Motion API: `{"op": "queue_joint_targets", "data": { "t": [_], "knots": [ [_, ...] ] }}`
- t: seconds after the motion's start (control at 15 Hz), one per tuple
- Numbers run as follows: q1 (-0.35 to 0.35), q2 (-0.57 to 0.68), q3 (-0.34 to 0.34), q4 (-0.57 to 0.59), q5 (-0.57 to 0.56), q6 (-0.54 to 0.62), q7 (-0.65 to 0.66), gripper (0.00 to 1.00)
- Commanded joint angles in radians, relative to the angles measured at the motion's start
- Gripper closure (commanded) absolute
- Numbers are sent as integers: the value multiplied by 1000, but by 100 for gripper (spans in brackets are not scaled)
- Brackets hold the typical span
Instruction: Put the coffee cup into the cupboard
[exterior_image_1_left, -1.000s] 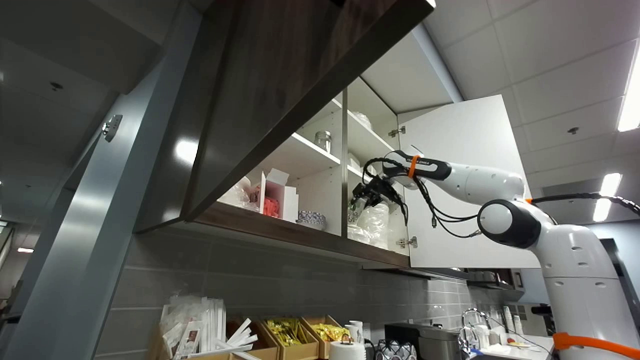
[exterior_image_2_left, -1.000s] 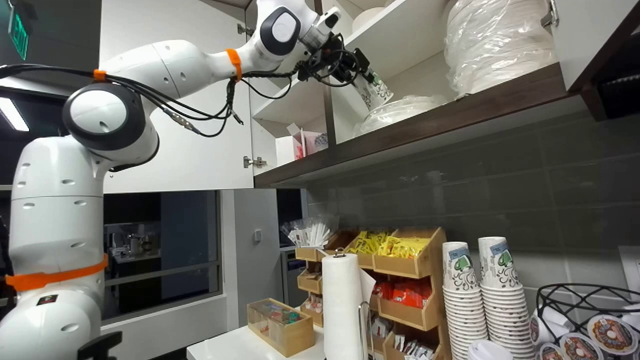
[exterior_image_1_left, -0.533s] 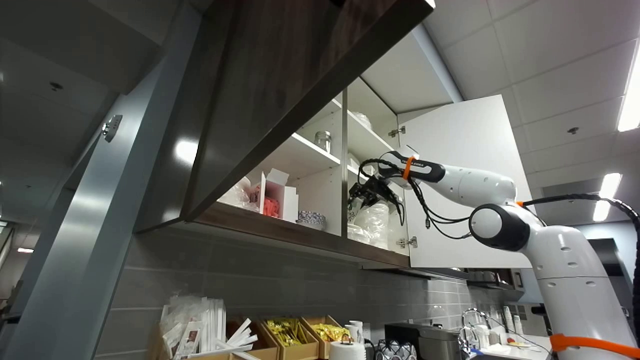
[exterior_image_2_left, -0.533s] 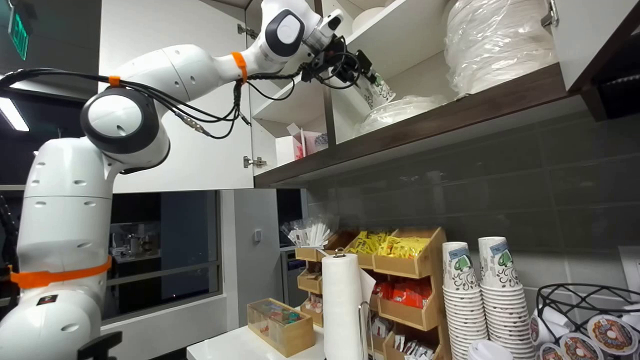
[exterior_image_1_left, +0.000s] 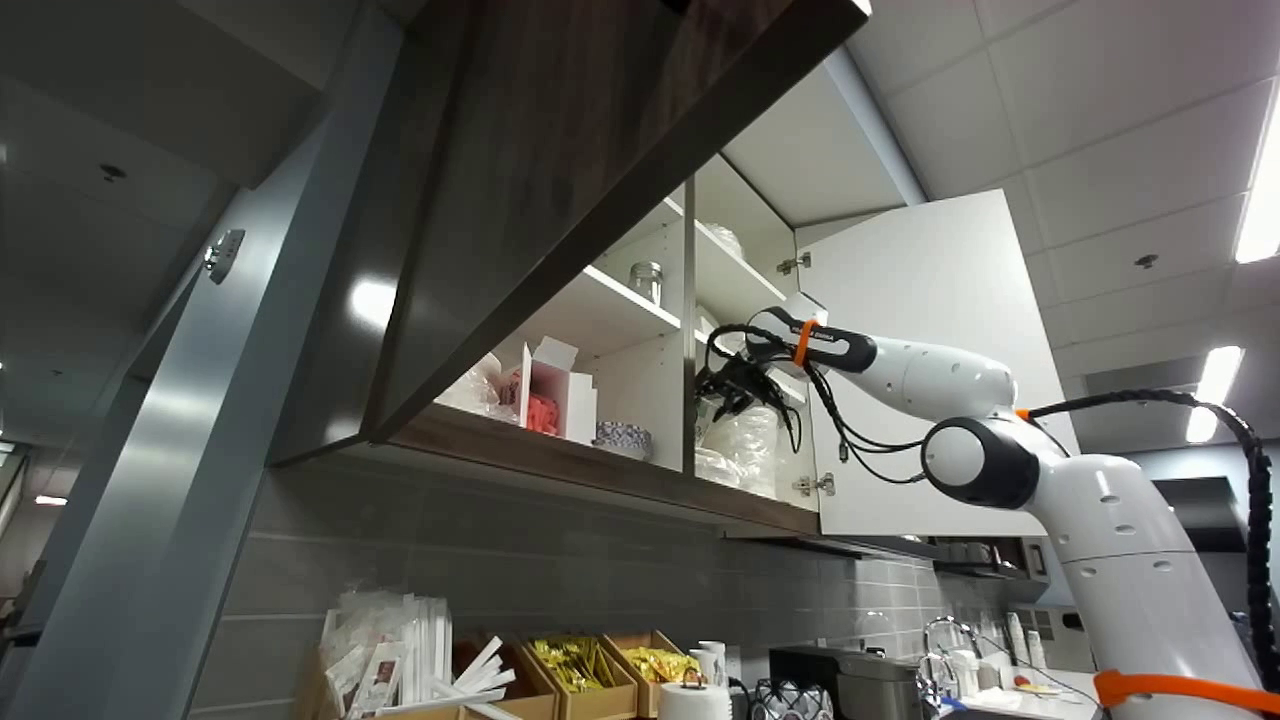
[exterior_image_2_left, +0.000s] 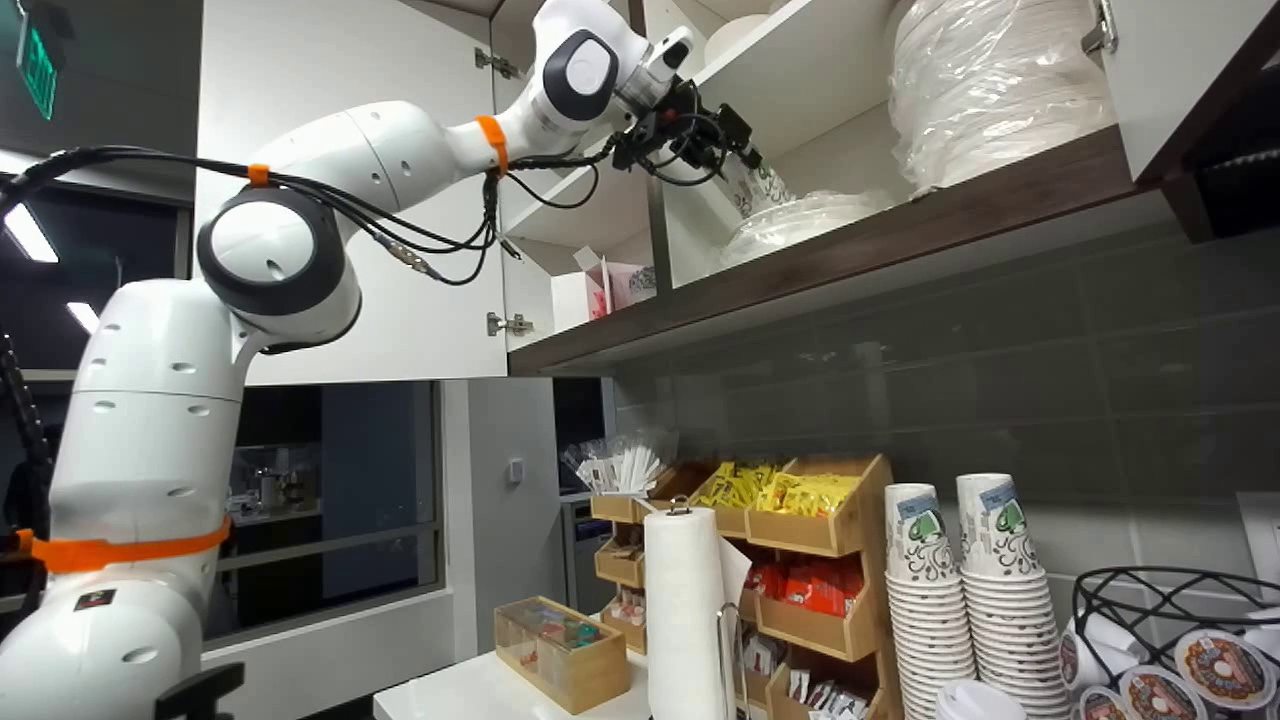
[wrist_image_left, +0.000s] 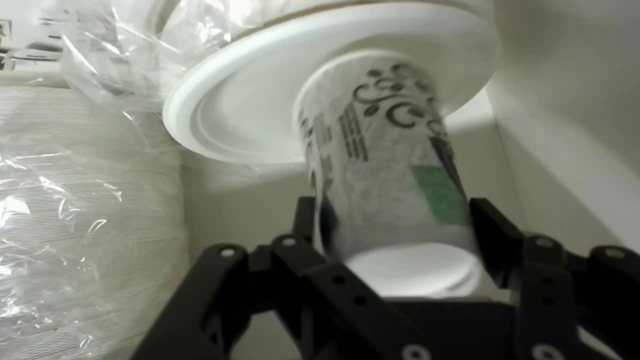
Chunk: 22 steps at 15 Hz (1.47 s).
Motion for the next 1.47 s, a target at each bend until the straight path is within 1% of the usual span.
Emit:
{"op": "queue_joint_targets", "data": {
  "t": [0.0, 0.2, 0.47, 0.73, 0.87, 1.13, 1.27, 1.4],
  "knots": [
    [-1, 40, -5, 61, -20, -9, 35, 0],
    [0, 50, -2, 65, -16, 18, 27, 0],
    [-3, 59, -6, 85, -12, 10, 45, 0],
    [-9, 26, -22, 68, -45, -6, 60, 0],
    [-19, 3, -30, 47, -38, -6, 39, 0],
    [-41, -57, -48, -4, -40, -84, -20, 0],
    [-49, -94, -57, -27, -54, -155, -54, 0],
    [-59, -140, -61, -63, -32, -238, -119, 0]
  ]
}}
